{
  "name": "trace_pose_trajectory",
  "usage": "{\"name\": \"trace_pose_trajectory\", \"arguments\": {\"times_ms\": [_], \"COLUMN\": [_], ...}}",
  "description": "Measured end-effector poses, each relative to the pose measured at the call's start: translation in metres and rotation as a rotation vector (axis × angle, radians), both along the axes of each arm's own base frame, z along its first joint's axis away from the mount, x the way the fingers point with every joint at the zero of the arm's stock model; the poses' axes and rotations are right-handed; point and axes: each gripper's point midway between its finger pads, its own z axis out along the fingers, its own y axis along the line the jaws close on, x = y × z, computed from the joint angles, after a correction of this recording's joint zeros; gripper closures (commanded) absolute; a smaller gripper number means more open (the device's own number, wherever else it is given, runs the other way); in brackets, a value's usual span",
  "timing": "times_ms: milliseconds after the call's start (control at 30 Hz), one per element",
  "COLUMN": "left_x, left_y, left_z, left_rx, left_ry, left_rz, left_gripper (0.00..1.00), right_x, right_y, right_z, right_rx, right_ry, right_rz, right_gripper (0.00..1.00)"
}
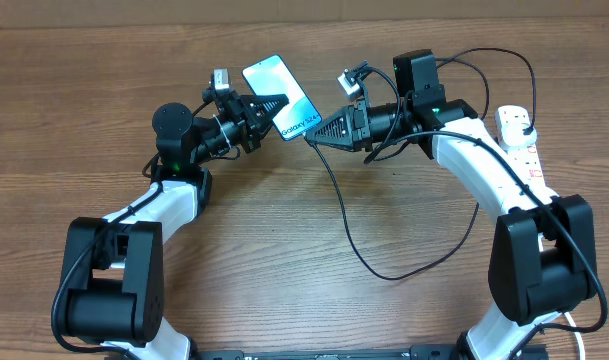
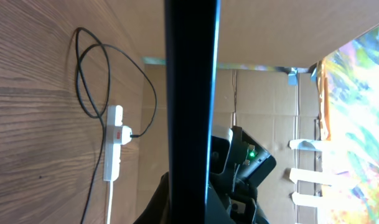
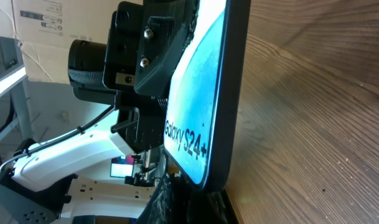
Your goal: Plug charger to phone and switch on socket
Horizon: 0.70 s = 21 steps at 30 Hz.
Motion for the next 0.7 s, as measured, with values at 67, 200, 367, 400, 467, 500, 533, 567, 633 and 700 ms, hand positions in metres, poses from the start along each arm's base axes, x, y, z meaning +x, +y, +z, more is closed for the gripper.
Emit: {"name": "trace_pose_trajectory", "arguments": {"times_ms": [67,200,367,400,467,500,533,567,633,700], "left_x": [0.0005,0.0011,0.0014,0.0014,0.0014,0.0014,0.0014,0.0014,0.0012,0.0012], "left_y": [0.0003,0.0004,0.0006,0.0006,0.0006,0.0006,0.0006,0.0006,0.0004,0.0004], "left_z": [0.0002,0.0006,0.001,0.0011,0.0012,0.0012,0.0012,0.0012,0.0012,0.0012], "left_rx": [-0.003,-0.011,-0.014,-0.014,-0.014,-0.014,-0.014,-0.015,-0.014,-0.014], "left_ry": [0.004,0.015,0.018,0.017,0.017,0.017,0.017,0.017,0.017,0.017], "left_rz": [0.003,0.007,0.01,0.01,0.01,0.01,0.01,0.01,0.008,0.008], "left_gripper": [0.96,0.96,0.96,0.96,0.96,0.96,0.96,0.96,0.96,0.96], "right_x": [0.0002,0.0003,0.0006,0.0007,0.0004,0.0004,0.0004,0.0001,-0.0004,-0.0006], "right_y": [0.0002,0.0003,0.0005,0.0004,0.0006,0.0006,0.0005,0.0006,0.0007,0.0007], "right_z": [0.0003,0.0008,0.0013,0.0015,0.0019,0.002,0.0021,0.0023,0.0029,0.0031], "right_rx": [0.001,0.003,0.005,0.006,0.008,0.008,0.009,0.01,0.014,0.015], "right_ry": [-0.003,-0.006,-0.008,-0.009,-0.01,-0.01,-0.01,-0.01,-0.009,-0.009], "right_rz": [0.0,0.002,0.002,0.002,0.004,0.004,0.004,0.006,0.009,0.01], "right_gripper": [0.96,0.96,0.96,0.96,0.96,0.96,0.96,0.96,0.96,0.96]}}
